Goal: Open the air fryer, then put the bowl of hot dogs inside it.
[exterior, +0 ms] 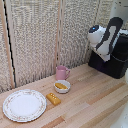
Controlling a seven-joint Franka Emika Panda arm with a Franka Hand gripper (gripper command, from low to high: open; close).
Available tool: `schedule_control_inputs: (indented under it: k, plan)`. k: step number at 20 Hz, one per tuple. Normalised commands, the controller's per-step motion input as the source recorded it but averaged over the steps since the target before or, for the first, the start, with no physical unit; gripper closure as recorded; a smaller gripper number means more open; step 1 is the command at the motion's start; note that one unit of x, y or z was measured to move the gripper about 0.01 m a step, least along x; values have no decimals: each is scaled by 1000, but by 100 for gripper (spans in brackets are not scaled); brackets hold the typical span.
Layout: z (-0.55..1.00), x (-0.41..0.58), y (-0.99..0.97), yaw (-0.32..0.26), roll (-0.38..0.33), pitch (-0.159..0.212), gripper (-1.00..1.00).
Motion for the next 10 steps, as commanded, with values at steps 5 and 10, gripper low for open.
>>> schedule_control_inputs:
  k: [5, 10]
  plan:
    - [-11, 37, -3, -29, -17, 29, 100]
    - [281, 59, -74, -9, 107, 54, 100]
